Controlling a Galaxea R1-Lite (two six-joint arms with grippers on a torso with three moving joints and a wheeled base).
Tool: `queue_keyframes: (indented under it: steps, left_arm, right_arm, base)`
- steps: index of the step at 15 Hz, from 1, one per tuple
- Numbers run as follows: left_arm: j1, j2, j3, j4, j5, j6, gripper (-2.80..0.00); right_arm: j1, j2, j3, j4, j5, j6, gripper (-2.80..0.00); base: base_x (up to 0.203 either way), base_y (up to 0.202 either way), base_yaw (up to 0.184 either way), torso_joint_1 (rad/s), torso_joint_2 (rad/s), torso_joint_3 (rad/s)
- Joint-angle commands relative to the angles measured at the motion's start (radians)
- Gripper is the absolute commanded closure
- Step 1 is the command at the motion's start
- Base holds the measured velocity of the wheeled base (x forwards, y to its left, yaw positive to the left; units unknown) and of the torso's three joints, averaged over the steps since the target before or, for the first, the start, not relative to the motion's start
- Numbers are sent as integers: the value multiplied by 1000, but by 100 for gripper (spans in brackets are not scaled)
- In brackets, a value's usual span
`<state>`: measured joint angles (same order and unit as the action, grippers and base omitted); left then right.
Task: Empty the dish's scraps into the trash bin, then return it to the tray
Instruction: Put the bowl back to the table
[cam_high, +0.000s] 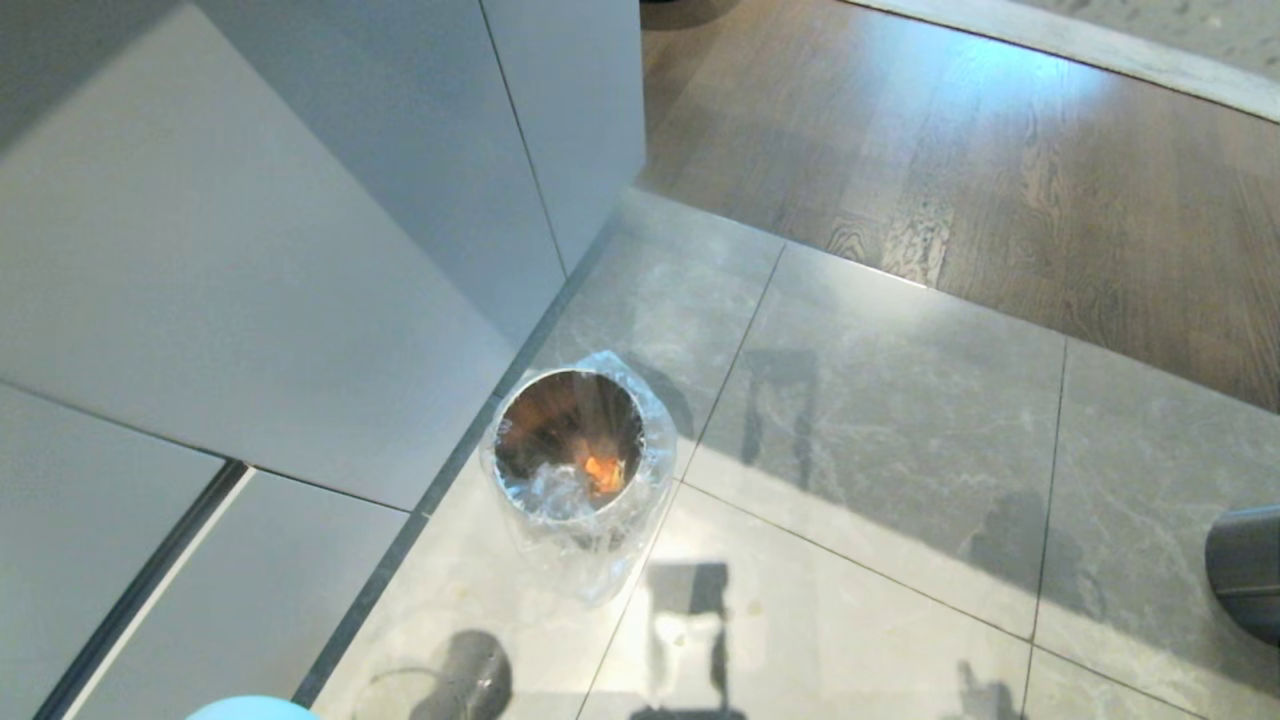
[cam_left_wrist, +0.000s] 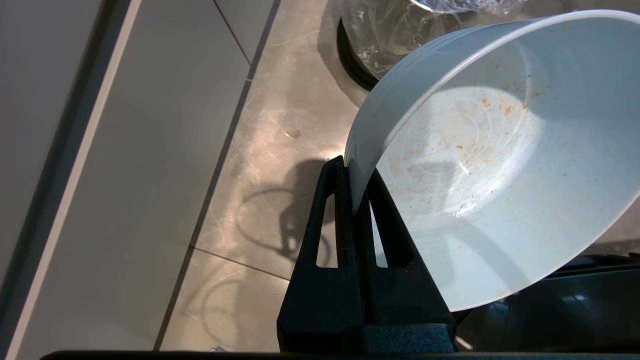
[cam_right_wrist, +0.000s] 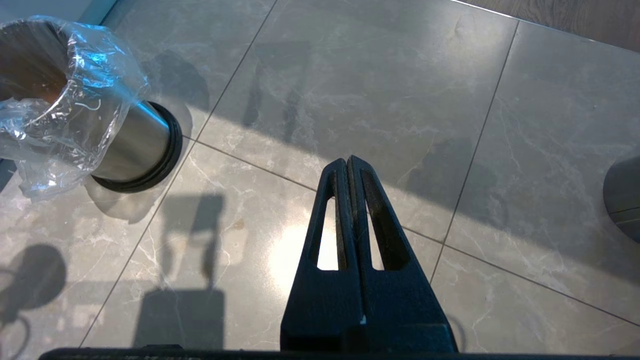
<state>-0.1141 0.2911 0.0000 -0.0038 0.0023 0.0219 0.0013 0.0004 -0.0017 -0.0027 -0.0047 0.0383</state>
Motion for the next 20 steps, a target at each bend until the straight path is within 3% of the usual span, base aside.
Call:
queue_keyframes:
  steps: [1, 7, 12, 15, 20]
  left_arm:
    - [14, -1, 0, -1, 1, 0, 0]
    - [61, -27, 0, -1, 1, -4, 0]
    - [110, -191, 0, -2, 1, -10, 0]
    - [115, -287, 0, -2, 2, -15, 0]
    - [114, -290, 0, -1, 2, -20, 0]
  right_arm:
    - [0, 0, 2, 0, 0, 0, 0]
    - [0, 0, 0, 0, 0, 0, 0]
    - [0, 0, 0, 0, 0, 0, 0]
    - [0, 0, 0, 0, 0, 0, 0]
    - [0, 0, 1, 0, 0, 0, 0]
  base:
    - [0, 0, 0, 0, 0, 0]
    - [0, 0, 0, 0, 0, 0]
    - [0, 0, 0, 0, 0, 0]
    - [0, 0, 0, 0, 0, 0]
    - [0, 0, 0, 0, 0, 0]
